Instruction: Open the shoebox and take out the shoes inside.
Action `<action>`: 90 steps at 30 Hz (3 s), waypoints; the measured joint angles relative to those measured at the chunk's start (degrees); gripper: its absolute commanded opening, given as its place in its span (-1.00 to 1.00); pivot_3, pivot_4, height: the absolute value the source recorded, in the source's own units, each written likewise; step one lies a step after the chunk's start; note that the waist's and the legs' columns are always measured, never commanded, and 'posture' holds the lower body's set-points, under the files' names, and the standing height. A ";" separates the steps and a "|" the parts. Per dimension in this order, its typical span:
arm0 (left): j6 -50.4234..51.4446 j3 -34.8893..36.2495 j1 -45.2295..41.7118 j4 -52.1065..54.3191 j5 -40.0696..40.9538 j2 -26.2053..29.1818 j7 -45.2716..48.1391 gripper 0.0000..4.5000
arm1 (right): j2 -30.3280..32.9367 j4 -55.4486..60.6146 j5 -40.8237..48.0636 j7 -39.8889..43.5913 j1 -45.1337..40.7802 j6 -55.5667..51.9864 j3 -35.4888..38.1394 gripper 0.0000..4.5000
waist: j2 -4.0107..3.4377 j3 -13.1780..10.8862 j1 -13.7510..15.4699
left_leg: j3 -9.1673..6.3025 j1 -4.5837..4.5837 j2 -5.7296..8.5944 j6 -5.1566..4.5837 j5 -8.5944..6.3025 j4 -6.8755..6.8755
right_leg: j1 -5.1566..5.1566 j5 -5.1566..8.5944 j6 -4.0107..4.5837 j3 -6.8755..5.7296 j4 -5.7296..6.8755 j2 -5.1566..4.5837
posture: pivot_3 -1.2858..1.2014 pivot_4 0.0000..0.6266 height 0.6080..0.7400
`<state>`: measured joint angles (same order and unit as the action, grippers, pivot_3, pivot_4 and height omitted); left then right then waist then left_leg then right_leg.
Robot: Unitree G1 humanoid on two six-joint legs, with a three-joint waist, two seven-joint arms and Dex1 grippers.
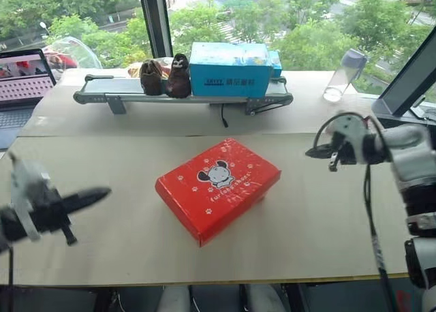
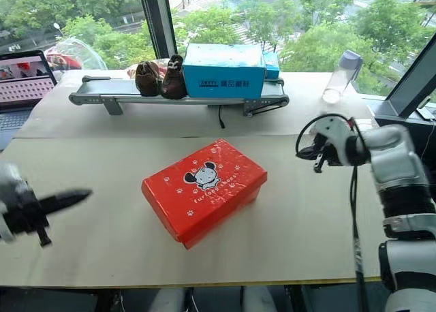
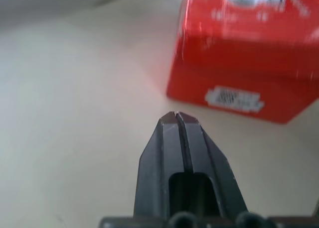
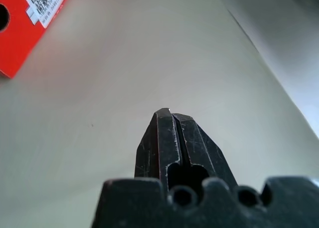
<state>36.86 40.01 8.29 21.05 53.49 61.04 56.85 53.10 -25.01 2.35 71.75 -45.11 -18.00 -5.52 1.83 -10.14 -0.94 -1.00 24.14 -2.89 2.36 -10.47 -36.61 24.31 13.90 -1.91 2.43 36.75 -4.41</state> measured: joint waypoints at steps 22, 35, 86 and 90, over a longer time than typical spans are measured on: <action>14.56 -22.42 -33.10 -6.21 6.92 20.44 17.90 0.96 | -4.68 36.77 17.82 -5.88 21.59 -28.46 1.43 -1.00 | -0.03 -0.61 -1.58 | -0.02 -0.06 0.05 -0.16 -0.11 0.15 | 0.03 0.10 -0.56 0.15 0.28 0.09 | 0.03 -0.52 1.00; 16.16 -16.79 -29.58 -5.08 3.11 19.95 18.70 0.96 | -12.48 28.23 13.79 -10.51 11.24 -20.80 -4.12 -1.00 | -0.02 -0.64 -1.81 | -0.08 0.04 -0.01 -0.17 -0.11 0.10 | 0.11 0.09 -0.55 0.13 0.36 0.19 | 0.03 -0.52 1.00; 12.93 7.04 -3.01 -4.74 -8.15 10.90 16.40 1.00 | -31.70 3.94 3.27 5.50 -18.56 2.06 -10.36 0.57 | 0.03 -0.69 -3.17 | -0.36 -0.19 -0.22 0.34 0.20 0.61 | 0.18 -0.26 0.25 0.08 0.45 0.56 | 0.03 -0.52 1.00; 10.62 4.78 -4.16 -6.53 -10.03 11.16 17.80 1.00 | -33.90 -4.88 -1.12 1.58 -19.45 11.52 -12.64 0.97 | 0.04 -0.69 -3.07 | -0.36 -0.16 -0.23 0.35 0.20 0.60 | 0.17 -0.26 0.24 0.07 0.43 0.55 | 0.03 -0.52 1.00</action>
<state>47.48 44.79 4.13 14.51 43.47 72.20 74.65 19.20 -29.89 1.23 73.33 -64.56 -6.48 -18.16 1.87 -10.82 -4.01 -1.36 23.98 -3.12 2.71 -10.27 -36.01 24.49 13.64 -1.67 2.50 37.19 -3.85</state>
